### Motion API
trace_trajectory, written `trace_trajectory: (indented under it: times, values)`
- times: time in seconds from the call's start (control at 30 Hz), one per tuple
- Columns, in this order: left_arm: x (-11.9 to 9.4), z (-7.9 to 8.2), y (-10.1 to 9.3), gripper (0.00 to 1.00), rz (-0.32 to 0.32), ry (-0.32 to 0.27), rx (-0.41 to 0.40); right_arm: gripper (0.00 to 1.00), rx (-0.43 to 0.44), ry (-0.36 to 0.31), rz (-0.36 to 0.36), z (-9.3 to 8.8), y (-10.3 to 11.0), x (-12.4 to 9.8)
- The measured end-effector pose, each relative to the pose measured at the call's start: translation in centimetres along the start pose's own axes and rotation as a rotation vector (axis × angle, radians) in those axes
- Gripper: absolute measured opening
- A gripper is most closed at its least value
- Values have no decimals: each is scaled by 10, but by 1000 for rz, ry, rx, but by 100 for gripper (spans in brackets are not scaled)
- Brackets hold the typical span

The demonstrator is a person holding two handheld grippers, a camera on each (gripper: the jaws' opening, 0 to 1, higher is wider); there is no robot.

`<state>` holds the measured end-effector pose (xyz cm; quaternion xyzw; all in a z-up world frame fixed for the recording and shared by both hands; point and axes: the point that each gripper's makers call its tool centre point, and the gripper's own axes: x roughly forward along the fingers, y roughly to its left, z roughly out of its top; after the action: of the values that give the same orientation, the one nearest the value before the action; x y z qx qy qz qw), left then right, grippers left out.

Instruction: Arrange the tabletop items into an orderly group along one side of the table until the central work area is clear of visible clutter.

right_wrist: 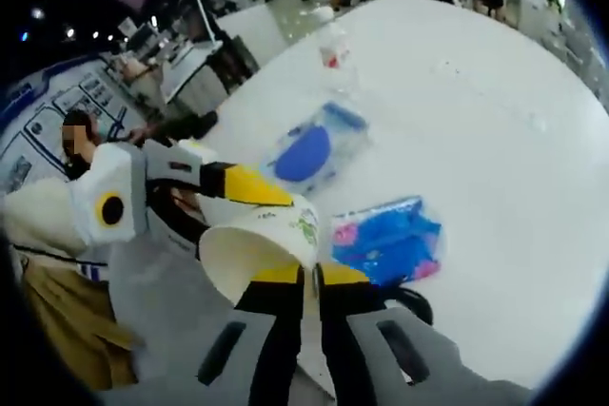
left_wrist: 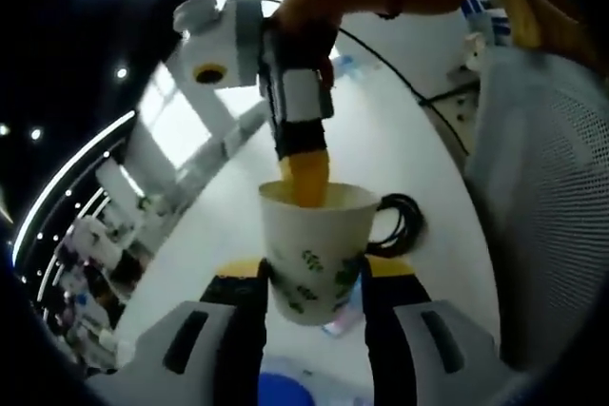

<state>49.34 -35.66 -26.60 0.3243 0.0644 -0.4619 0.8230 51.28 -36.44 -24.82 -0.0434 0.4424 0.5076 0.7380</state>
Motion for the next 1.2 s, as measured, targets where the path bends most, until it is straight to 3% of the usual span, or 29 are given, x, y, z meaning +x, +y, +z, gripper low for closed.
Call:
trace_trajectory:
  times: [0.07, 0.13, 0.23, 0.57, 0.9, 1.2]
  values:
    - [0, 2, 1, 36, 1, -27, -51, 20, 30, -59, 42, 10, 6, -3]
    - [-1, 3, 4, 36, 13, -38, -103, 24, -2, -84, 32, 13, 4, -7]
    - [-2, 4, 10, 36, 30, -65, -179, 39, -58, -166, -25, 25, -2, -11]
    - [-5, -1, 19, 36, 55, -84, -275, 66, -48, -221, -60, 28, -9, -15]
    - [-8, -9, 41, 36, 127, -135, -494, 83, -35, -322, -68, 33, -14, -26]
    - [-12, -19, 60, 36, 185, -139, -518, 91, -23, -371, -86, 27, -19, -34]
